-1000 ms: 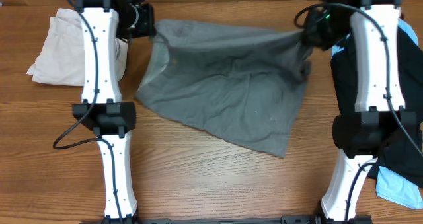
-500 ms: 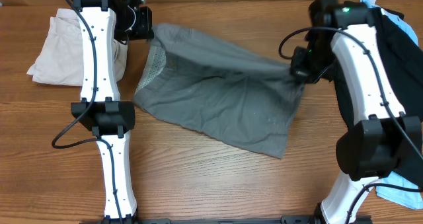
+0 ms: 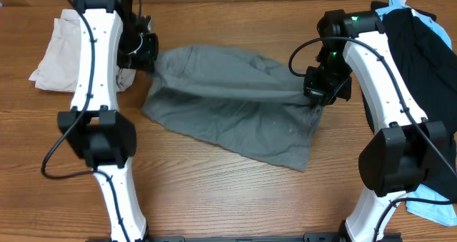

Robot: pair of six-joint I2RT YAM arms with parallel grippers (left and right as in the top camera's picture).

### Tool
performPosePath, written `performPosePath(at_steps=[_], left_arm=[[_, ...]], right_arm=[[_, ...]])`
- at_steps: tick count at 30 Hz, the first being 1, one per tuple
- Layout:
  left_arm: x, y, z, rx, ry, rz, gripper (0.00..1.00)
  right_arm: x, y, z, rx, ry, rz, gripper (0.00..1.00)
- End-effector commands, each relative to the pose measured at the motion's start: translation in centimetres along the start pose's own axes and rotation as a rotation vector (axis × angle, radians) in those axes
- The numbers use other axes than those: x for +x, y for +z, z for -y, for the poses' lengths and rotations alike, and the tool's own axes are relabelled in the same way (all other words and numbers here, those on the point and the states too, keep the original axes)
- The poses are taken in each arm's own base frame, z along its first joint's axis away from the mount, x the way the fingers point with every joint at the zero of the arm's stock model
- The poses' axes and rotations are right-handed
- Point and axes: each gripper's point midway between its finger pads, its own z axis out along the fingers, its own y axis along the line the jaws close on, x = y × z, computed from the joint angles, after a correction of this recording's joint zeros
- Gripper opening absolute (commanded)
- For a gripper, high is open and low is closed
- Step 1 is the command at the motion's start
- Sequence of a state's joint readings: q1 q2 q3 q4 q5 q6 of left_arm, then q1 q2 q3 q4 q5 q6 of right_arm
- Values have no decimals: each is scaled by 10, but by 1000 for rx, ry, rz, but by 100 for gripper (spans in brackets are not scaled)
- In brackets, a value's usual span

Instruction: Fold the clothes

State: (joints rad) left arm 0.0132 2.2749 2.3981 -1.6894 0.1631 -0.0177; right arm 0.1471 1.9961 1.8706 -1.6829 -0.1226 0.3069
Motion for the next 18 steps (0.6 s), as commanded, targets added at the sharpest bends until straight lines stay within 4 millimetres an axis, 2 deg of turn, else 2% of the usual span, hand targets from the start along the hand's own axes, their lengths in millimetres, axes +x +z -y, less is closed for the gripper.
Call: performPosePath(at_steps=[1,5,8,15,18], left_arm=[[25,-13,-17,-70,3,-21,4],[49,-9,-22,-69,7,-77,4],[58,1,-23,-67,28,-128,4],[81,37,-33,-88,16,-248,4],[91,55,-36,-86,11,-291,4]], right_arm=[[9,-2,-6,0,-16,-5,4],[15,1,-13,7,-36,-8,4],[23,14,-13,17,-25,-25,4],[56,69,-1,16,3,-117,4],[58,91,5,3,16,-122,4]])
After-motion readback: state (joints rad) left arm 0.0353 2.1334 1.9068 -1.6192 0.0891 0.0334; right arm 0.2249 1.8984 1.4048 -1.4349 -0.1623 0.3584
